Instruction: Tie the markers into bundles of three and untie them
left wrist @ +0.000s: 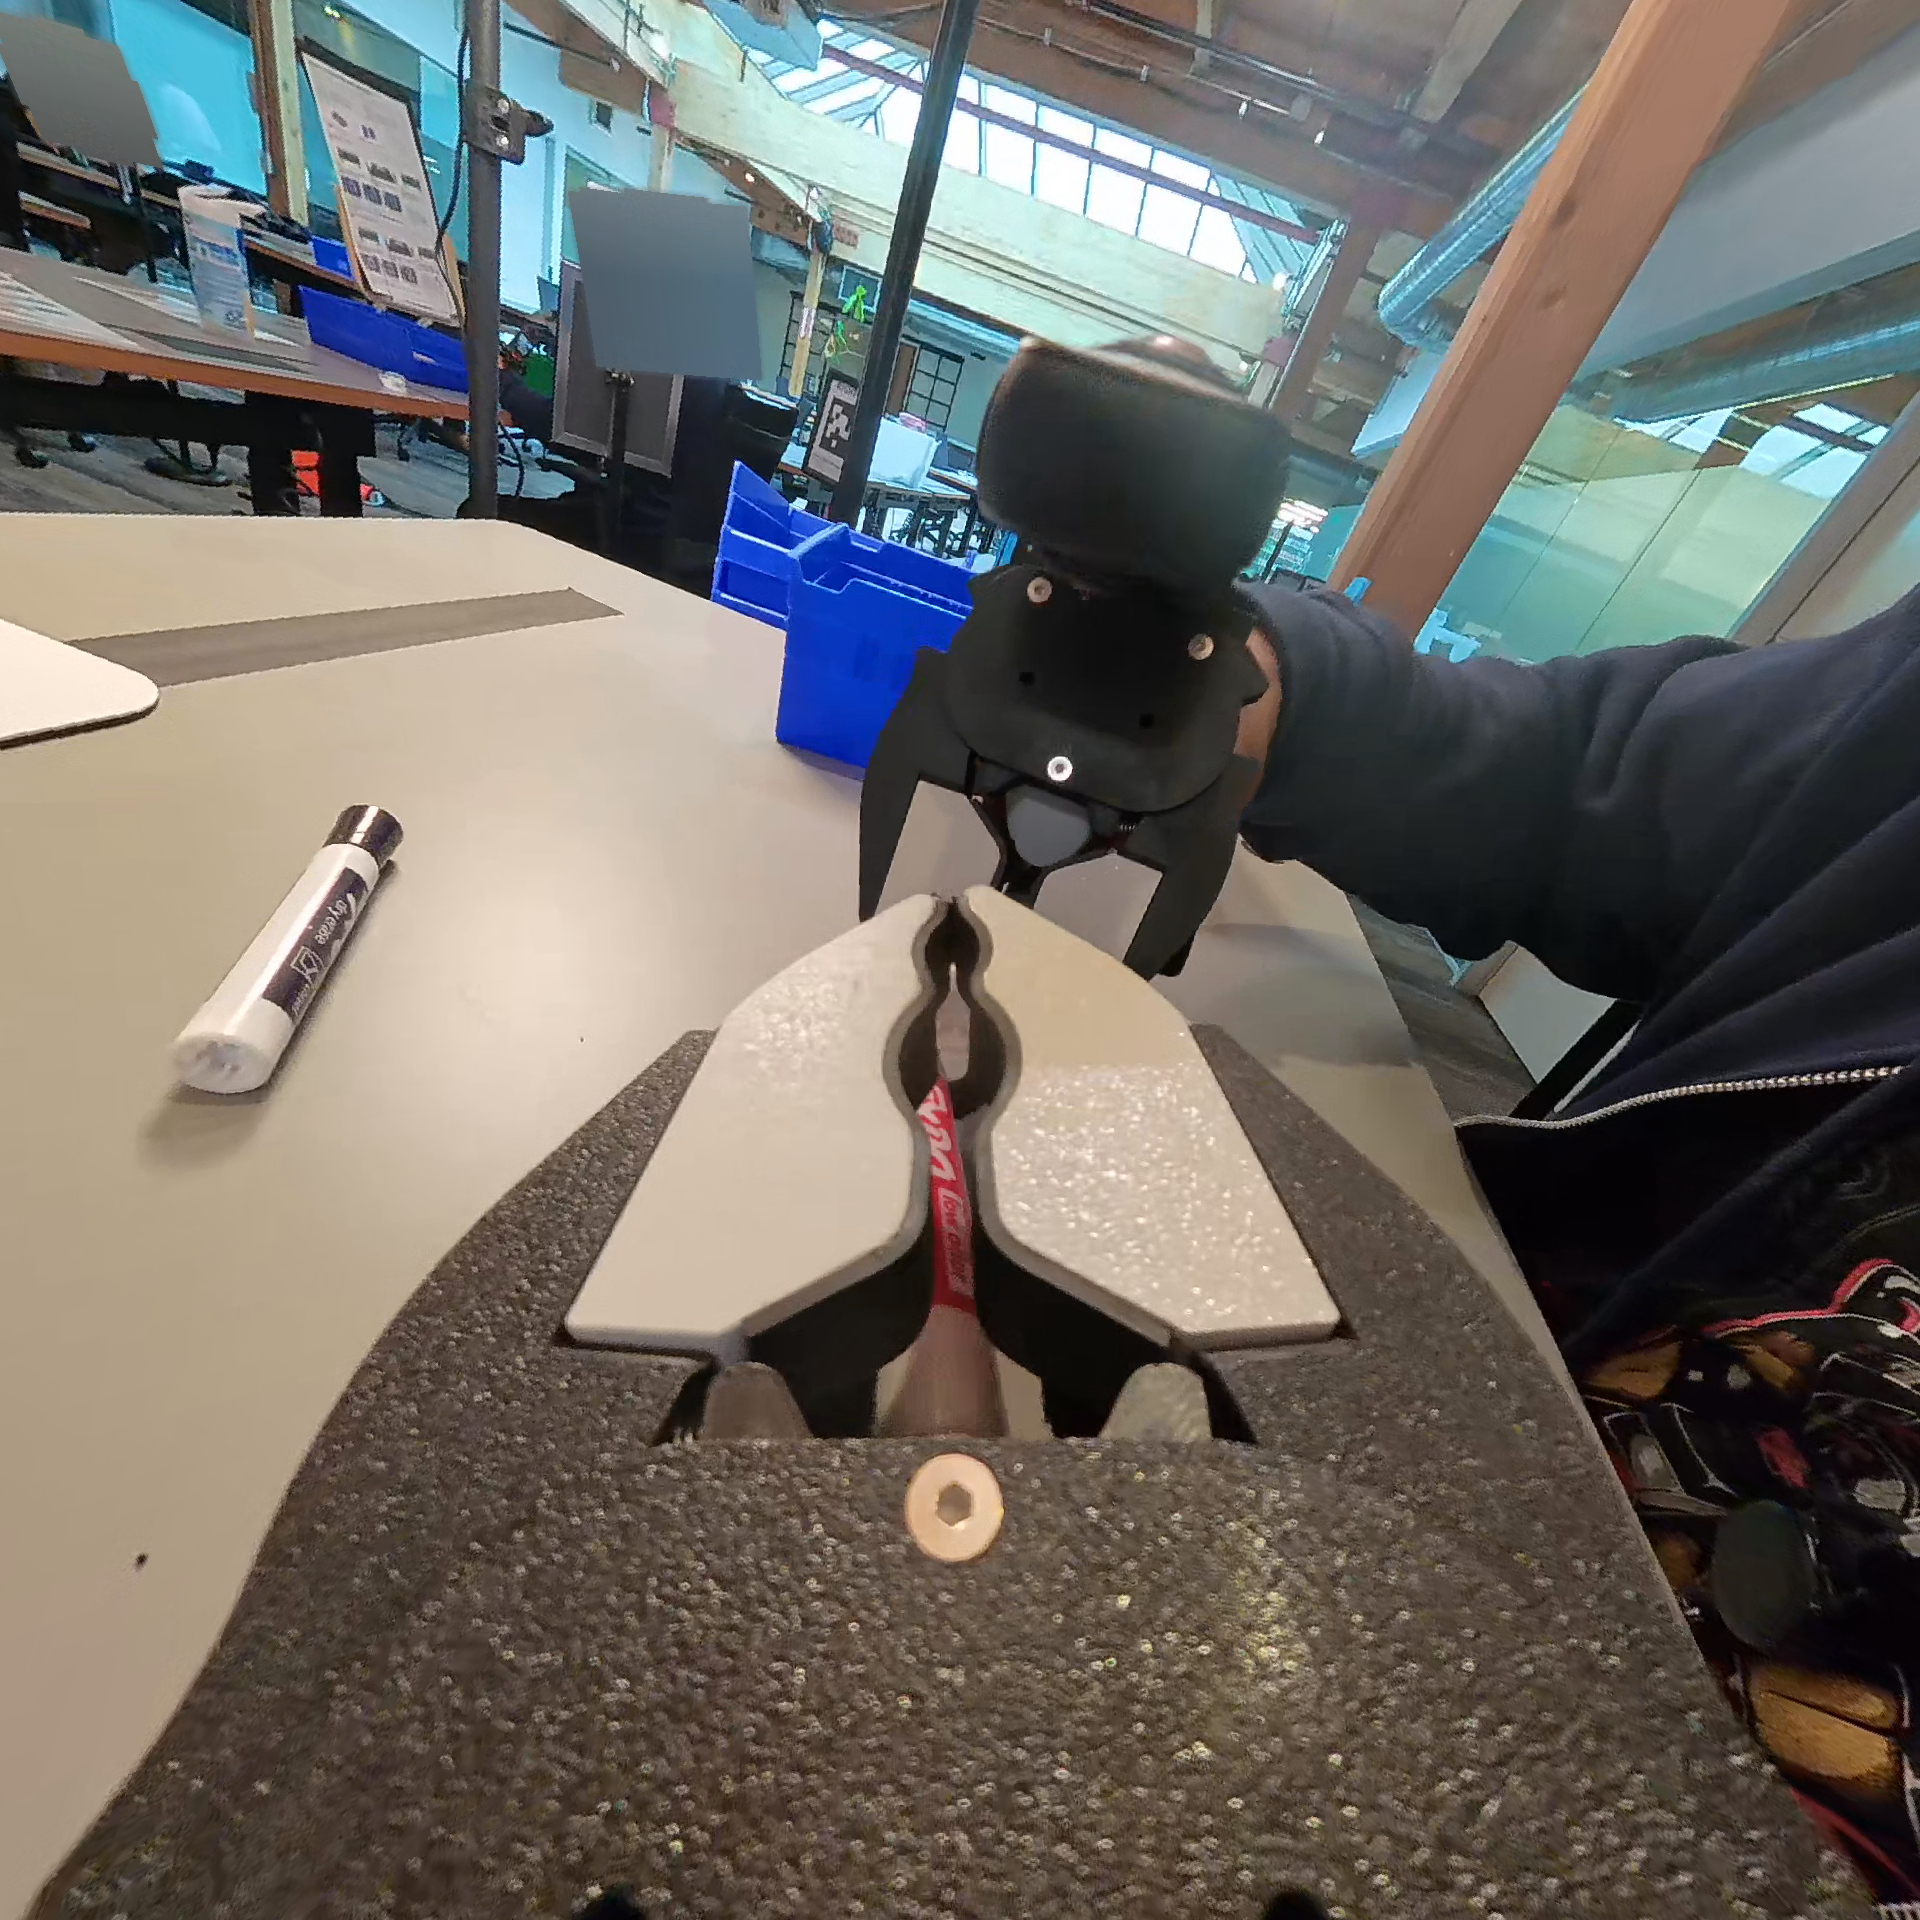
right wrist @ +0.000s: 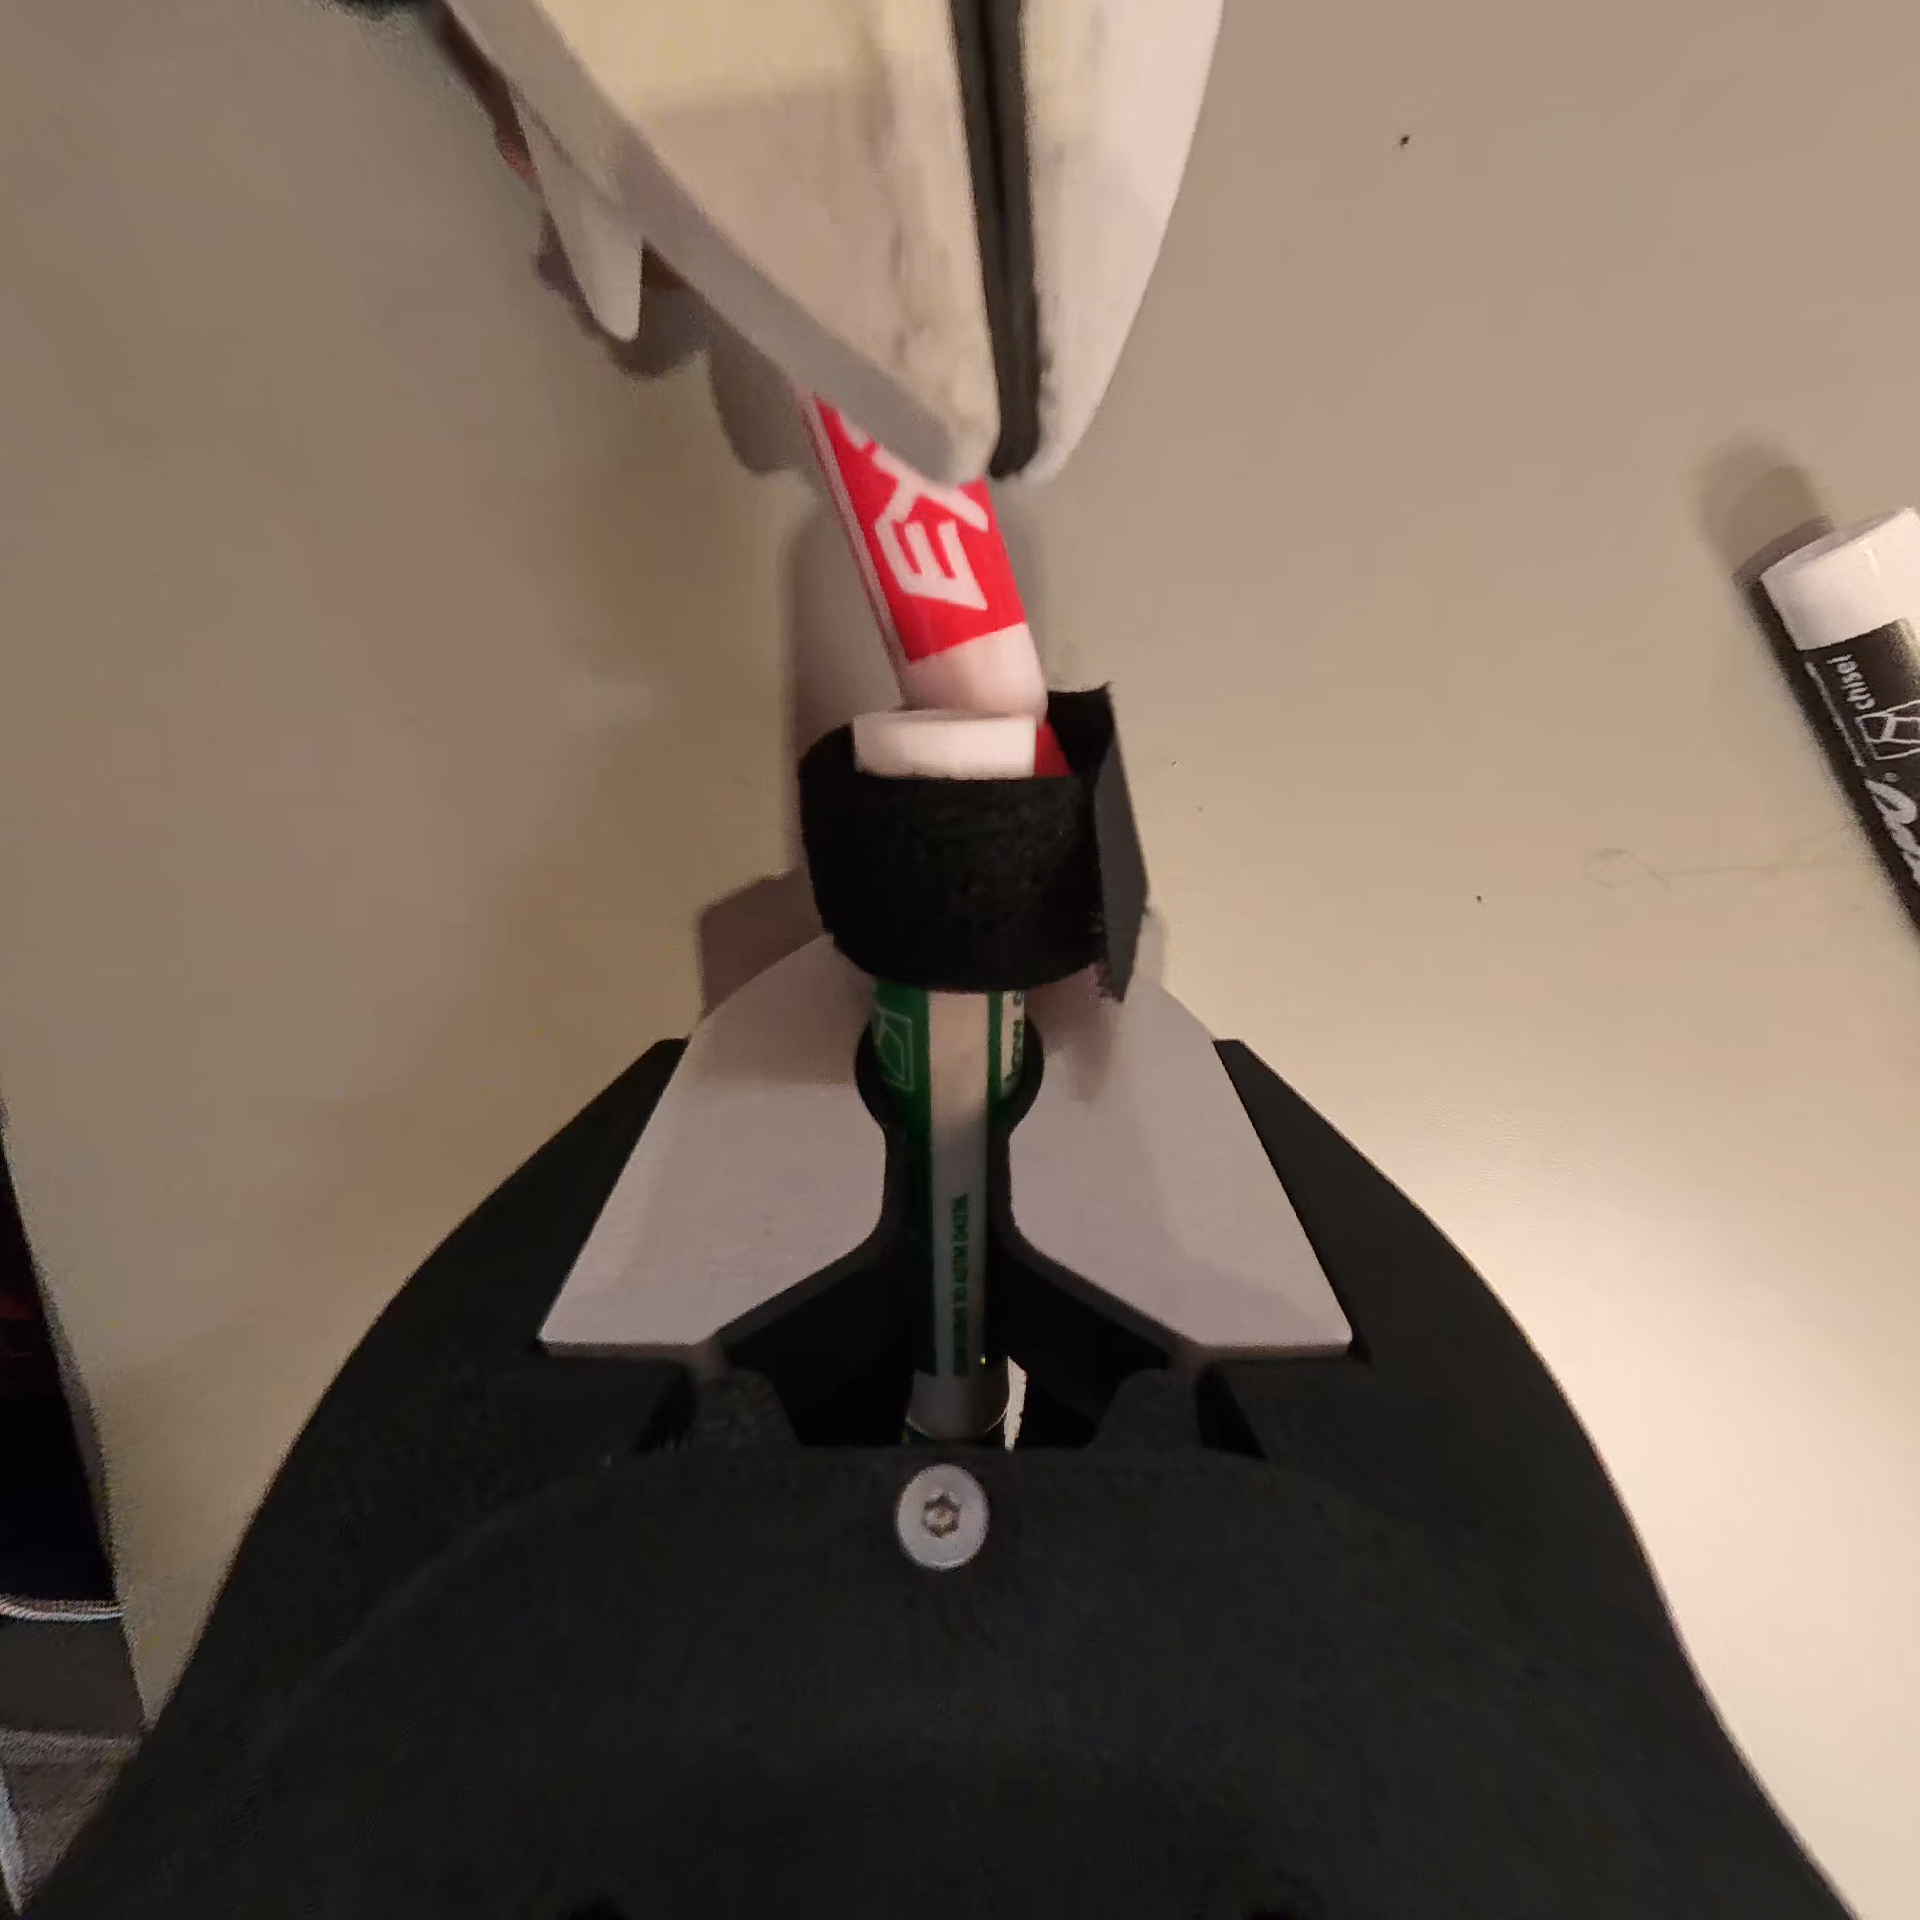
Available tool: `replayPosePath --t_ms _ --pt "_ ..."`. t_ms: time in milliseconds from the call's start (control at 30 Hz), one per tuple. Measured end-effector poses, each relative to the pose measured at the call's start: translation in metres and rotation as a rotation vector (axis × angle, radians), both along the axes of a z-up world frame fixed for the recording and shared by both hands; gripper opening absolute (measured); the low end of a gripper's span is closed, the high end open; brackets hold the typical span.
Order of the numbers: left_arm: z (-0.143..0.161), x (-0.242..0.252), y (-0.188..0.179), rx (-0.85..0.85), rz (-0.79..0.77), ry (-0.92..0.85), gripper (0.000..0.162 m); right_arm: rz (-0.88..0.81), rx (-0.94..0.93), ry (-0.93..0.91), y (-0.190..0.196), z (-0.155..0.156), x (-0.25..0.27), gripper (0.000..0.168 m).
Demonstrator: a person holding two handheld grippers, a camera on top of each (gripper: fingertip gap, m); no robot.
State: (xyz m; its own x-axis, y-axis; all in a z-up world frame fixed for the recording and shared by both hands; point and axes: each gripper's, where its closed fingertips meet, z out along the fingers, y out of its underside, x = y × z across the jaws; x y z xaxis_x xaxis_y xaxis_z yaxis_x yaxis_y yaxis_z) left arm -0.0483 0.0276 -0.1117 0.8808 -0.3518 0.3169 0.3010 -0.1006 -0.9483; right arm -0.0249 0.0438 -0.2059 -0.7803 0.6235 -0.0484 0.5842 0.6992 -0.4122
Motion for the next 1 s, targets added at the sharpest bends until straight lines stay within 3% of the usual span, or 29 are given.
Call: replayPosePath --t_ms 367,733,1000 --pt "0.002 0.004 -0.002 -0.013 -0.060 -0.015 0.000 0.083 0.005 0.044 0.001 0.002 -0.003 0.010" --pt "0.009 -0.007 -0.002 -0.012 -0.009 -0.081 0.000 0.146 0.076 0.171 0.004 0.016 -0.014 0.010" --pt "0.006 -0.014 0.000 -0.050 0.067 -0.044 0.000 0.137 0.178 0.484 0.012 0.040 -0.043 0.010"
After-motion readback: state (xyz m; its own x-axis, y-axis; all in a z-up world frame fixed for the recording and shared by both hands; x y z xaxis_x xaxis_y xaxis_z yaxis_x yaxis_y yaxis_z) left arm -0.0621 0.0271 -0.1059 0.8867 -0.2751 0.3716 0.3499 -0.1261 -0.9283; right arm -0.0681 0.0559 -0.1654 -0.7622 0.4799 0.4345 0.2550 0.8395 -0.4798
